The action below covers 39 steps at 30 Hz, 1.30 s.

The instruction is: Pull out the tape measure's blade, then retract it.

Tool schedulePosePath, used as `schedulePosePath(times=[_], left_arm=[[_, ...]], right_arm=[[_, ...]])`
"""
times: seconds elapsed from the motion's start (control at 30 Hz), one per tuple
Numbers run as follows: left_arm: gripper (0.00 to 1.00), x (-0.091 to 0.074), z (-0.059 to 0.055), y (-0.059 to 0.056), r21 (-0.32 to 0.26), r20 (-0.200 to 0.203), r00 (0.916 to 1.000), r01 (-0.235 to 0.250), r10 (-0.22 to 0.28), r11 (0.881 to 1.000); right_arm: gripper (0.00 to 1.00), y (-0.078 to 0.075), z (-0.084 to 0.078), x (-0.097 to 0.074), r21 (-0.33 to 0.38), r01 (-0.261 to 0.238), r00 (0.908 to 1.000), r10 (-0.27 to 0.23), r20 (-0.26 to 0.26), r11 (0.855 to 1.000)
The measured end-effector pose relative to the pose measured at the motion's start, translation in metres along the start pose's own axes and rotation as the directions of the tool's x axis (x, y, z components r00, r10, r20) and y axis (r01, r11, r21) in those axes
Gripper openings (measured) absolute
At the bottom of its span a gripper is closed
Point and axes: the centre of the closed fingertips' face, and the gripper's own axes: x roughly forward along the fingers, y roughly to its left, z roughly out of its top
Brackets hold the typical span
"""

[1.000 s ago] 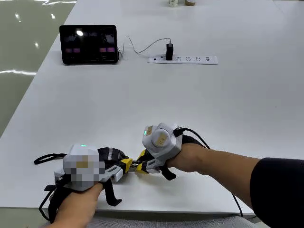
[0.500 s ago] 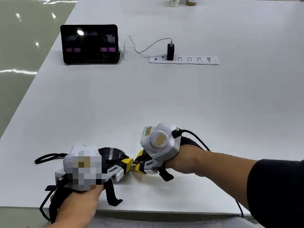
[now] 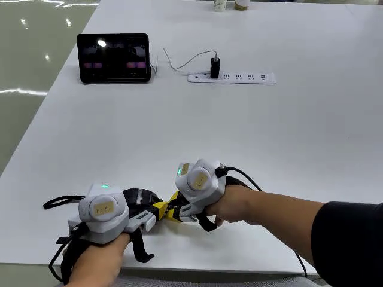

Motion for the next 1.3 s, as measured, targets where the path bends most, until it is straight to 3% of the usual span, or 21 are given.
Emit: schedulePosePath(times=[0.57,1.3], left_arm=[[0.60,0.0000,-0.0005,0.0001,0.002,0.000,1.0000,0.001,-0.001,1.000],[0.60,0.0008,-0.0008,0.0010,0.004,0.000,1.0000,-0.001,0.001,1.000]], right_arm=[[0.12,-0.0011,0.0019,0.0025,-0.020,-0.020,0.9998,0.020,-0.007,1.000],[0.13,-0.0014,-0.0013,0.0009,-0.043,0.003,1.0000,-0.003,-0.003,0.999]])
